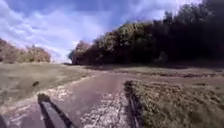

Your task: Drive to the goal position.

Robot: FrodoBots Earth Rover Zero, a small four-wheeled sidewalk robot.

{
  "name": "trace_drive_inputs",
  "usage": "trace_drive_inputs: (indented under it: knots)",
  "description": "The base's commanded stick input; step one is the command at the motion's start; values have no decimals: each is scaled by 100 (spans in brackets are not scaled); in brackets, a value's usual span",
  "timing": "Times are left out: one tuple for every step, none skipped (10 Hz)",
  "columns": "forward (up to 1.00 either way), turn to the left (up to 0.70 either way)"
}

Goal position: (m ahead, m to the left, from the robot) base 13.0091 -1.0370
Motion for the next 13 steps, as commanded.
trace_drive_inputs:
  knots:
    - [70,0]
    - [70,0]
    - [70,0]
    - [70,0]
    - [70,0]
    - [70,0]
    - [70,0]
    - [70,0]
    - [70,0]
    - [70,0]
    - [70,0]
    - [70,0]
    - [70,0]
